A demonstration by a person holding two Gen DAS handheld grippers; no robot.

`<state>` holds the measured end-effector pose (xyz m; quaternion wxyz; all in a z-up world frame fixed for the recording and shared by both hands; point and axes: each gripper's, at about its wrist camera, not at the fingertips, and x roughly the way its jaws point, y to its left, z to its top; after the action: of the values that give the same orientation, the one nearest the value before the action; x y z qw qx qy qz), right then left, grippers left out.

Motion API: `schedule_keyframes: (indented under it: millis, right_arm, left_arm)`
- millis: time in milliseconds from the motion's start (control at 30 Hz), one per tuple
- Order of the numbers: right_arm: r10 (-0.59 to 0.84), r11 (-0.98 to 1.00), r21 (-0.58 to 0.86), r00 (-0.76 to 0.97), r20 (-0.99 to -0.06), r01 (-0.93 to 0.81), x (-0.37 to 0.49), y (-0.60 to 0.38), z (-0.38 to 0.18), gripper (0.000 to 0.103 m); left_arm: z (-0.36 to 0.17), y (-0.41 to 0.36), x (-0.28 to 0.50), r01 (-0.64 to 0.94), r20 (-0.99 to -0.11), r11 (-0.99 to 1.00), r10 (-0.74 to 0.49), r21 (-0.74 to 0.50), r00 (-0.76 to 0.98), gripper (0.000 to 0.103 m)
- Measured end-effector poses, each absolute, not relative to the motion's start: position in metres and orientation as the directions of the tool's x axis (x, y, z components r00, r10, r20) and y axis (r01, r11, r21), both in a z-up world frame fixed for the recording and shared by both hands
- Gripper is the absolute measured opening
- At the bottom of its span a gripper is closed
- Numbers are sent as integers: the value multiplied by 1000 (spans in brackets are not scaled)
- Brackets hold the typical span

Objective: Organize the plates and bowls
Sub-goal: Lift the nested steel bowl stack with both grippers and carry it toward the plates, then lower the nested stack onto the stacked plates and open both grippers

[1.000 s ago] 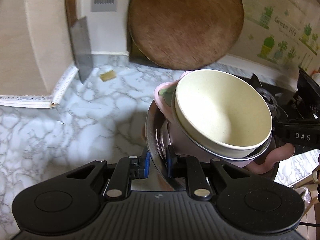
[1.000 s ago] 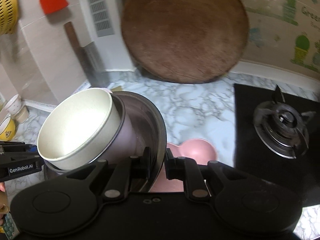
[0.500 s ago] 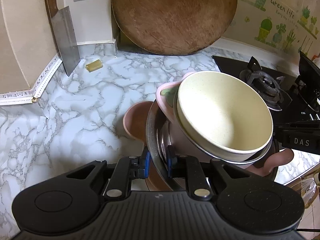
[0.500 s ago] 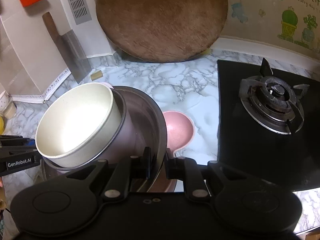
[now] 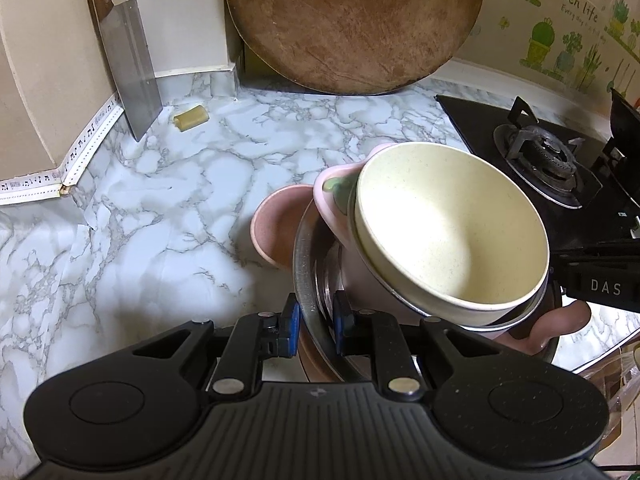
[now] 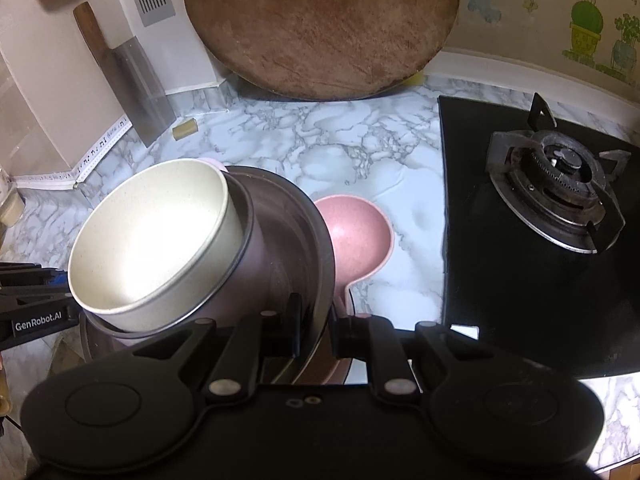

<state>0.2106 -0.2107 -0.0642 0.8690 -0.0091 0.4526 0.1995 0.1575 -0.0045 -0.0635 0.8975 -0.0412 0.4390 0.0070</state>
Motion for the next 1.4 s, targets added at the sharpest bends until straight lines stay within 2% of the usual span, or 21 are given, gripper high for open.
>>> schedule_keyframes:
  millis: [900, 967, 1067, 1200, 1400]
  right_arm:
    - [292, 934, 106, 558, -776, -341, 201, -207, -57, 17]
    - [291, 934, 103, 564, -773, -342, 198, -208, -55, 17]
    - [287, 935, 88, 586, -758, -344, 191, -210, -50, 17]
    - [287, 936, 78, 613, -736, -344, 181, -210, -41, 17]
    - [319, 927, 82, 655, -685, -367, 163, -212, -24, 17]
  left_arm:
    - [-64, 3, 152, -33, -778, 995, -57, -99, 625, 16]
    - [-62, 5, 149, -36, -775, 993, -61, -108, 629, 19]
    - [-57, 7, 143, -39, -760, 994, -53, -103, 647, 30]
    - [-49, 10, 131, -35, -731, 995, -46, -95, 681, 50]
    - [-35, 14, 112, -31, -700, 996, -34, -80, 714, 52]
